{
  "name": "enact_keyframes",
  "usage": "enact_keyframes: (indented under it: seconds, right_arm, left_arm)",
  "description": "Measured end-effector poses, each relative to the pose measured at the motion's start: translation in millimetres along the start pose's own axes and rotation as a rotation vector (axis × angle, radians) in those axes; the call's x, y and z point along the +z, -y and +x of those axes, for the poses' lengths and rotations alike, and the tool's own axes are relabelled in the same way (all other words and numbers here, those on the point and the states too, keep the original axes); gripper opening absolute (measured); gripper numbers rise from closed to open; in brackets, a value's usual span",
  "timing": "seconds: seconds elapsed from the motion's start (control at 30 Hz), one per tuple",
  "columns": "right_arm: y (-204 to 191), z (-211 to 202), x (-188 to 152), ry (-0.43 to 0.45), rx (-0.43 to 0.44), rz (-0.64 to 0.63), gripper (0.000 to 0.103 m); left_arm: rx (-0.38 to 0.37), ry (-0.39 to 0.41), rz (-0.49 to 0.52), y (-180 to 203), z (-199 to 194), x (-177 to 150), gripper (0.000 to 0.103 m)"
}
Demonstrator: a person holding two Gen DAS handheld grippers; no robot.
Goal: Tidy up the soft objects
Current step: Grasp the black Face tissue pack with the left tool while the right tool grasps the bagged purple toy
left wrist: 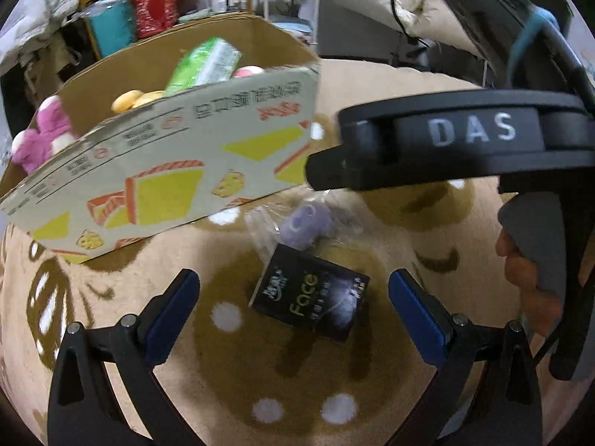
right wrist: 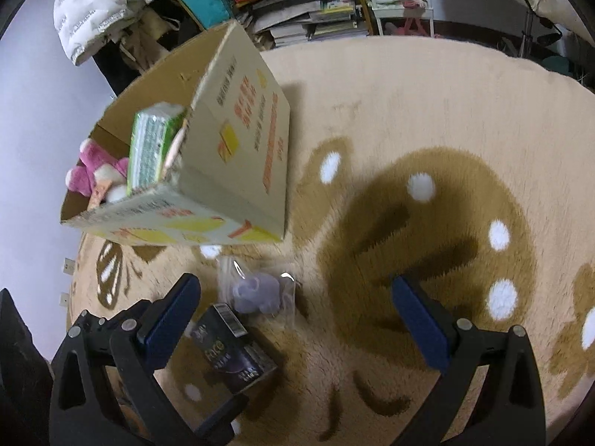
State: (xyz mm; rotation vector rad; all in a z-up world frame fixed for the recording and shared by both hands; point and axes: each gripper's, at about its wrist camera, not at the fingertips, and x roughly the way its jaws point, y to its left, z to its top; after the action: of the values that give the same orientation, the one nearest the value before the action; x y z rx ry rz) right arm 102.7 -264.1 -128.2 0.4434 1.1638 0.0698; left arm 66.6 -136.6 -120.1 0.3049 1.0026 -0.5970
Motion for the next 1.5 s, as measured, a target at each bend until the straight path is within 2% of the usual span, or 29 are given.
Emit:
enact_keyframes:
  seconds: [0.2, 0.37, 0.53, 0.67, 0.73, 0.93, 1.13, 1.2, 1.27, 1.3, 1.33, 1.37, 1.4, 1.5]
  right_arm:
    - [4.7, 14.2, 0.0, -0.043, 0.029, 0.024, 0.103]
    - [4.6, 25.5, -0.4, -0.068, 0.048, 0.022, 0.099]
    - [1.8, 30.2, -1.3, -0.08, 0.031, 0.009, 0.095]
    - [1.6, 29.4, -0.8, -0.081, 0.052, 0.013, 0.078]
    - [0.8, 29.2, -0.5, -0.085, 0.09, 0.022, 0.072]
    - [-2.7, 33.1, -1.9, -0.088, 0.093, 0.027, 0.071]
    - [-8.7, 28.6, 2.8, -0.043, 0.128, -0.001, 0.07]
    - [-17.5, 35.2, 1.5, -0.066, 0.159, -0.024, 0.055]
    - [-22.6, 45.2, -2.1, -0.113, 0.142, -0.043, 0.048]
    - [-25.1, 47.5, -3.9, -0.115, 0.115, -0.062, 0.041]
    - [-27.1, 47.2, -4.1, -0.11, 0.099, -0.081, 0.038]
    - [-27.7, 46.1, -3.6, -0.107, 0.105, -0.082, 0.034]
    - [-25.8, 44.5, -2.8, -0.104, 0.127, -0.063, 0.023]
    - [-22.5, 37.2, -1.5, -0.076, 0.168, -0.035, 0.015]
  left_arm:
    - [-0.006, -0.046, 0.026, 5.7, 16.0, -0.8, 0.101]
    - [0.052, -0.072, 0.052, 8.4, 29.5, -1.6, 0.1]
    - [0.119, -0.081, 0.011, -2.0, 37.5, -0.8, 0.083]
    - [0.123, -0.094, -0.073, -19.0, 38.9, 0.4, 0.069]
    - [0.136, -0.093, -0.091, -23.0, 38.1, 1.0, 0.068]
    - [0.143, -0.093, -0.115, -29.2, 36.0, -0.2, 0.067]
    - [0.191, -0.059, -0.147, -56.0, 28.3, -0.1, 0.067]
    - [0.195, -0.06, -0.171, -63.6, 26.8, -0.4, 0.067]
    - [0.205, -0.052, -0.185, -67.7, 21.8, -3.2, 0.067]
    - [0.212, -0.047, -0.188, -69.0, 20.2, -3.0, 0.067]
    - [0.22, -0.04, -0.192, -70.9, 17.9, -3.3, 0.067]
    - [0.227, -0.034, -0.196, -73.3, 15.9, -3.4, 0.067]
    - [0.232, -0.029, -0.199, -74.8, 13.7, -3.6, 0.067]
    - [0.252, -0.005, -0.205, -68.6, 1.2, -6.6, 0.067]
